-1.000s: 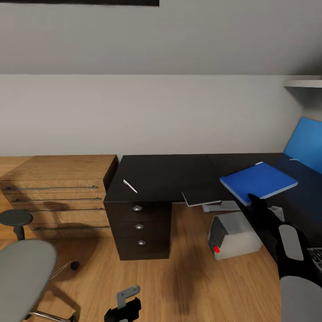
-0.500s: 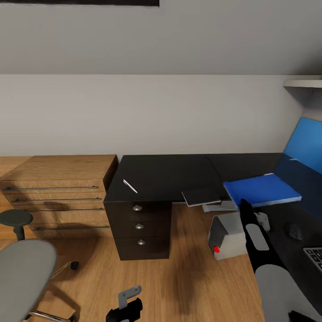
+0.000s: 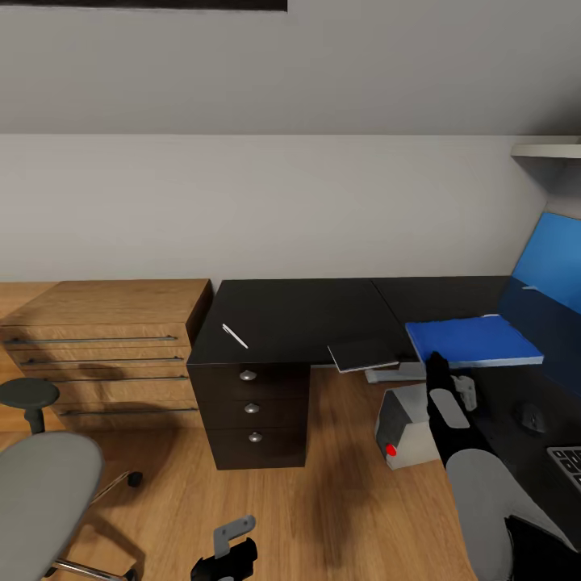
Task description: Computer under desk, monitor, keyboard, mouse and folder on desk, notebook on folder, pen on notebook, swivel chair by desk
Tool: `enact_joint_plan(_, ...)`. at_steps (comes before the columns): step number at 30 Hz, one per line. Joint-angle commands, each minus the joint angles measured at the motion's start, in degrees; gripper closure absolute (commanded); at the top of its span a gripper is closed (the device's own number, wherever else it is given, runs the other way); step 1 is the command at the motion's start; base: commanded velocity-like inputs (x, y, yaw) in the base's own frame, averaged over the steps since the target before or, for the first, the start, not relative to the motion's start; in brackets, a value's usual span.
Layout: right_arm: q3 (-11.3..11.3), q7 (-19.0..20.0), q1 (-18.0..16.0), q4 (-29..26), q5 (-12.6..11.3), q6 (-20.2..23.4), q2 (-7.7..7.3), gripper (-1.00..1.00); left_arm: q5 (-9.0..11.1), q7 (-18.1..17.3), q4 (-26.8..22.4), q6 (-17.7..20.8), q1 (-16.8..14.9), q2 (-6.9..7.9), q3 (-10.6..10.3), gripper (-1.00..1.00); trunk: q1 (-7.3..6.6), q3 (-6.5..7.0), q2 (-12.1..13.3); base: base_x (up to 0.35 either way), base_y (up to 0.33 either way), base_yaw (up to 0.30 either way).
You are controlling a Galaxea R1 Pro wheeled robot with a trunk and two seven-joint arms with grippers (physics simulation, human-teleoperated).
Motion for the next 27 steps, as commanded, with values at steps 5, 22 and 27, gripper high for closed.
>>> enact_joint_plan(5,0.1,0.27,-0.02,2.3,-9.31,-0.25,0.3,1.0,0.35,0.31,-0.04,-0.23,-0.04,0.03,-0.21,-1.0,-0.01,-0.05,-0.03,0.0,0.0,0.0)
enact_joint_plan(22,0.2,1.29,-0.02,2.24,-12.86,-0.38,-0.06,1.0,0.28,0.31,-0.04,-0.28,-0.03,0.03,-0.33,-1.0,-0.01,-0.05,-0.03,0.101,-0.03,0.0)
enact_joint_plan(27,0.25,4.71,0.04,2.48,-12.53,-0.44,-0.6,1.0,0.26,0.31,-0.04,-0.28,-0.04,0.03,-0.34,-1.0,-0.01,-0.05,-0.03,0.153,-0.117,0.0)
